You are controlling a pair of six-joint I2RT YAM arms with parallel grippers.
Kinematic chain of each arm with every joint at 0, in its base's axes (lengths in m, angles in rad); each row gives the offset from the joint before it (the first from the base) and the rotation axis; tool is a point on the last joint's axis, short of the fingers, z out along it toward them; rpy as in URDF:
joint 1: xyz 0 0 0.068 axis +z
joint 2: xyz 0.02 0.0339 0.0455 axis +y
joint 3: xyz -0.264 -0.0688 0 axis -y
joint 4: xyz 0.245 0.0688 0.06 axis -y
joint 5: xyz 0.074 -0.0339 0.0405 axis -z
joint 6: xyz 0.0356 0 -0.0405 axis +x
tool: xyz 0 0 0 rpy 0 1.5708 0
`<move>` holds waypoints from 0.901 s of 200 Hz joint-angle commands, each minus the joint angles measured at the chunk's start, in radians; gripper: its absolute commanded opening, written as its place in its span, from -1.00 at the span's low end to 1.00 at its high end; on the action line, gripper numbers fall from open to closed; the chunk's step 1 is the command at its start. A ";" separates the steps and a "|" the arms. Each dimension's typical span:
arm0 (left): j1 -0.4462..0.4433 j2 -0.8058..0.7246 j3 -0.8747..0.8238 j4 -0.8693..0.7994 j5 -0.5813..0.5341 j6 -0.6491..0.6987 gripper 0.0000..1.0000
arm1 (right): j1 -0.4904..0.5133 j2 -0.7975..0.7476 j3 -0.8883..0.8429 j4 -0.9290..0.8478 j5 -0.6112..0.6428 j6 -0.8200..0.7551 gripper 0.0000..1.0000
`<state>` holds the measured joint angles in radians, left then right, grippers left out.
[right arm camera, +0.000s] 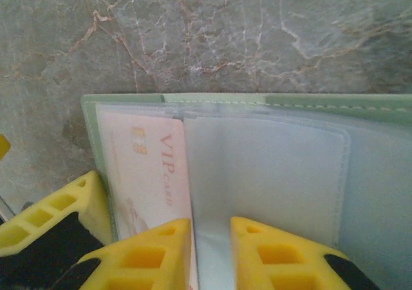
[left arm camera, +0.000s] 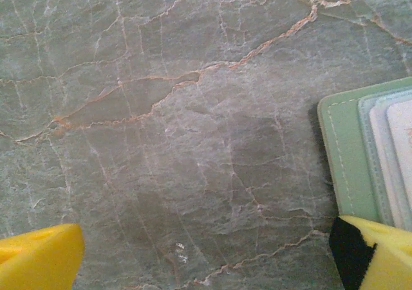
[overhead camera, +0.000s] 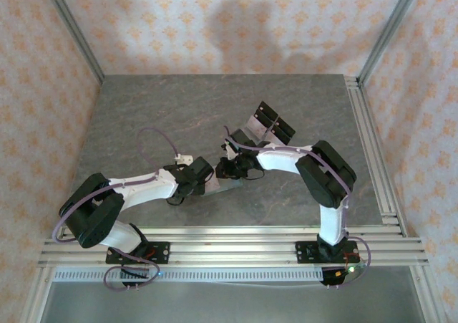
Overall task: Put the credit cards into the card holder
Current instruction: Move the card holder to the center of the table.
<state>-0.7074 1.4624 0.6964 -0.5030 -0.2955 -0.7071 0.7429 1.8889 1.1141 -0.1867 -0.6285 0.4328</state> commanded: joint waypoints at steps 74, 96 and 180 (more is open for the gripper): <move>-0.002 -0.001 0.005 -0.006 -0.029 -0.002 1.00 | -0.063 -0.075 -0.123 -0.048 0.102 -0.022 -0.57; 0.005 -0.002 0.014 -0.008 -0.028 0.008 1.00 | -0.074 -0.109 -0.144 -0.087 0.140 -0.029 -0.58; 0.013 -0.004 0.032 -0.006 -0.018 0.031 1.00 | -0.057 -0.255 -0.115 -0.135 0.136 -0.013 -0.60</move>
<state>-0.7044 1.4624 0.7006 -0.5034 -0.2955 -0.6903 0.6678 1.6825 0.9684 -0.2913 -0.4866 0.4213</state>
